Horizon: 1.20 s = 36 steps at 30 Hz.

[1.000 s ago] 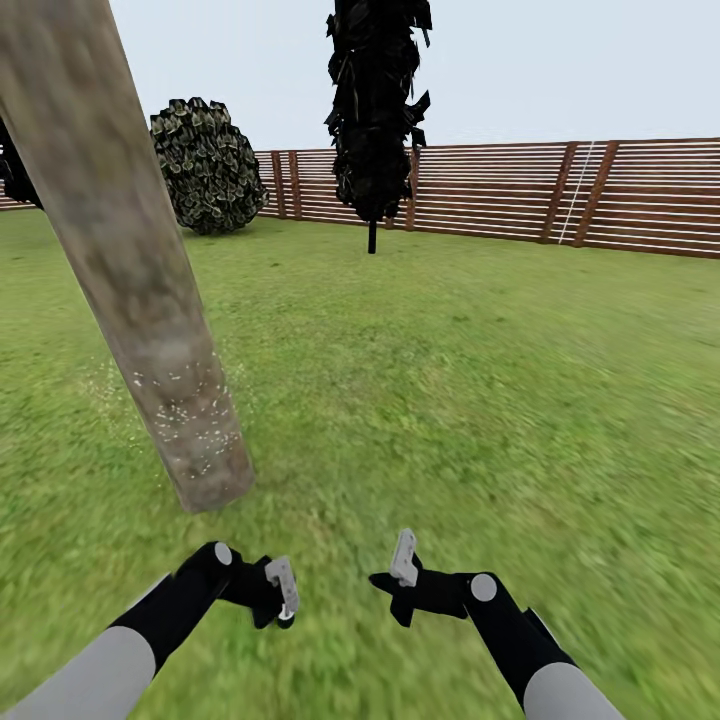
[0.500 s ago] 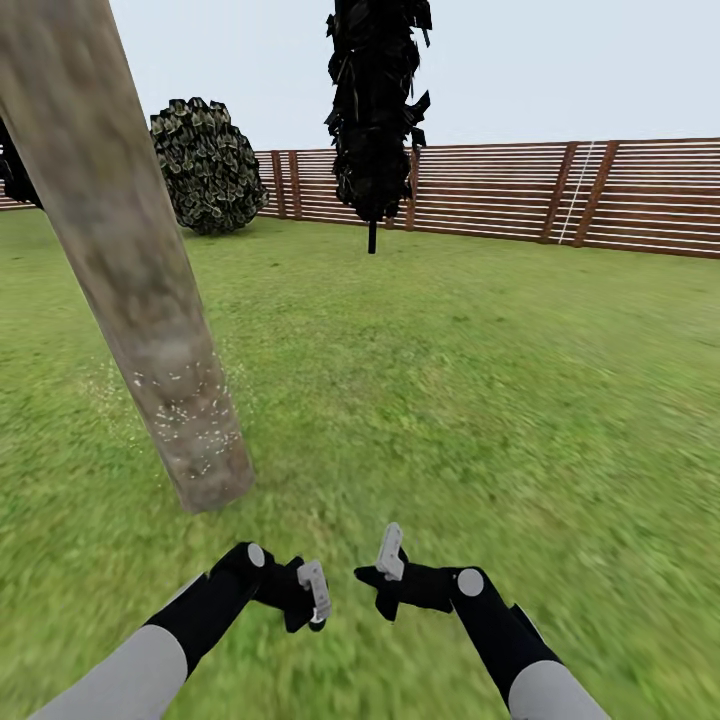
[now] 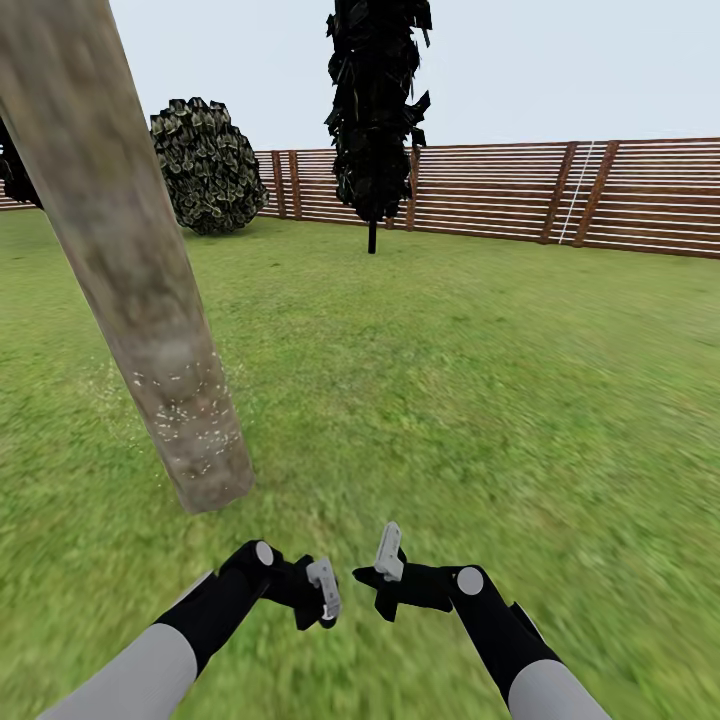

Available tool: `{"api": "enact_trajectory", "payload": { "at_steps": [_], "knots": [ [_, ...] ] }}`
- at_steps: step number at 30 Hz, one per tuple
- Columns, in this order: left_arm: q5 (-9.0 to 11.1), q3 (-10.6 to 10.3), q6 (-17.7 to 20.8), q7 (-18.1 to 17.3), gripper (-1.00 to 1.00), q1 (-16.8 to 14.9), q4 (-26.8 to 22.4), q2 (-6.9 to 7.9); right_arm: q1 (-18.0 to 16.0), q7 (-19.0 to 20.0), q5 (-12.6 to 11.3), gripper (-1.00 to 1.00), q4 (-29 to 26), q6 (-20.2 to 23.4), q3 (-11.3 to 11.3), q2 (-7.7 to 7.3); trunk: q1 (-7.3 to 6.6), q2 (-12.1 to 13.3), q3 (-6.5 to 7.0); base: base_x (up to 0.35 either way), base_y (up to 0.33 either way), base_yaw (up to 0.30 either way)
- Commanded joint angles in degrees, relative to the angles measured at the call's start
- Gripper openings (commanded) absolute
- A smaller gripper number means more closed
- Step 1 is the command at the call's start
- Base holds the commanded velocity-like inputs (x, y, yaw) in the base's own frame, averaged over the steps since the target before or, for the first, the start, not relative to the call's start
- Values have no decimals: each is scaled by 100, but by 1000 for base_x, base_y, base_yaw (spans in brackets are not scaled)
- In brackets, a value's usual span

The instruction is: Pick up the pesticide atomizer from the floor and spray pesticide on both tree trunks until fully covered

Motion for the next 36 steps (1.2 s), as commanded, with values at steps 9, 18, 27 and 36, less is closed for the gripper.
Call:
{"api": "enact_trajectory", "payload": {
  "at_steps": [9,18,27,36],
  "knots": [
    [47,9,-46,-5,-100,0,0,-93,0,0,0,-100,0,-3,0,0,0,0,0,0,0,0],
    [70,9,-62,-44,-100,0,0,-142,1,0,0,-100,6,-3,0,0,0,0,0,0,0,0],
    [76,9,-101,-65,-100,-7,0,-136,0,0,16,-100,25,-5,0,-2,0,0,0,0,0,0],
    [92,9,-125,-104,-100,-9,-1,-181,2,-8,27,-100,60,-5,0,-9,0,0,0,0,0,0]
  ]
}}
